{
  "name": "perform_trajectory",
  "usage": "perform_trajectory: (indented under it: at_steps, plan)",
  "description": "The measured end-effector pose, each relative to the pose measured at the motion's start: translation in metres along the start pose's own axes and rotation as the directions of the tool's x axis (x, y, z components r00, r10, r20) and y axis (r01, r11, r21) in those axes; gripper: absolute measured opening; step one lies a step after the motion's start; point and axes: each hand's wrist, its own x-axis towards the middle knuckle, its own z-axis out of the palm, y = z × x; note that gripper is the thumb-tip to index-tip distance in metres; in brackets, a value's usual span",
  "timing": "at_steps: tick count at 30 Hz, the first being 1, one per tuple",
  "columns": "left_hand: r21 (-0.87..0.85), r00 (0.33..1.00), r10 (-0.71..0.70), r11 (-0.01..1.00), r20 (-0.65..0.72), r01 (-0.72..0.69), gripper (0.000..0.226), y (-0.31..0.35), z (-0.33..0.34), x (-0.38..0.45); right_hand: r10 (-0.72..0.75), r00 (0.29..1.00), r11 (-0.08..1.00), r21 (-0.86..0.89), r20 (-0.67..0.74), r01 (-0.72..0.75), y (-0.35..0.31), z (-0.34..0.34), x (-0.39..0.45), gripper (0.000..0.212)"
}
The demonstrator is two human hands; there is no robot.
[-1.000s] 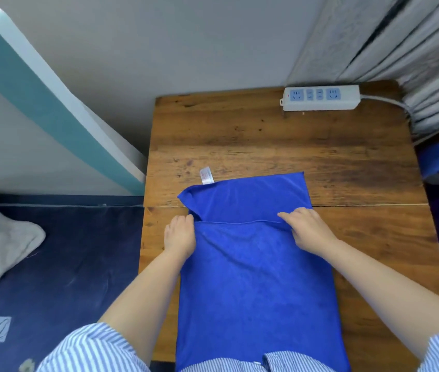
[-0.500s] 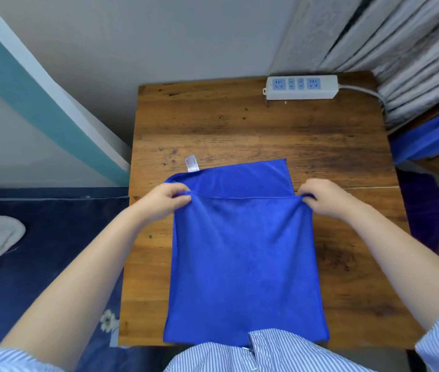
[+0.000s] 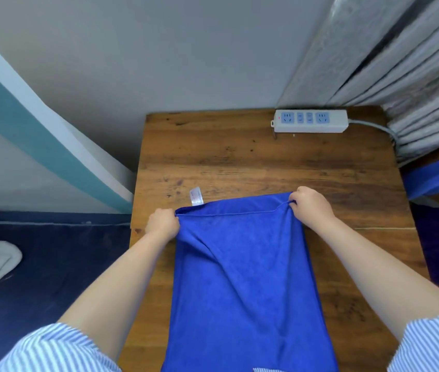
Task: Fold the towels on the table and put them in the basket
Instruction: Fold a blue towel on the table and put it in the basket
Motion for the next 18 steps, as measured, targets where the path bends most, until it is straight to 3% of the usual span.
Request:
perform_trajectory:
  at_steps: [8, 13, 18]
  plan:
    - [-0.120, 0.999, 0.017, 0.993, -0.039, -0.022, 0.009, -0.012, -0.005, 0.010, -0.047, 0.982, 0.996, -0.063, 0.185, 0.060, -0.005, 0.008, 0.038, 0.017]
    - [-0.212, 0.994, 0.077, 0.973, -0.083, -0.093, 0.021, -0.021, -0.006, 0.006, -0.079, 0.958, 0.980, -0.152, 0.276, 0.125, -0.008, -0.001, 0.040, 0.021]
    - [-0.160, 0.984, 0.142, 0.974, -0.112, -0.158, 0.012, -0.031, -0.017, -0.005, -0.142, 0.933, 0.988, -0.015, 0.331, 0.156, -0.006, -0.031, 0.033, 0.015]
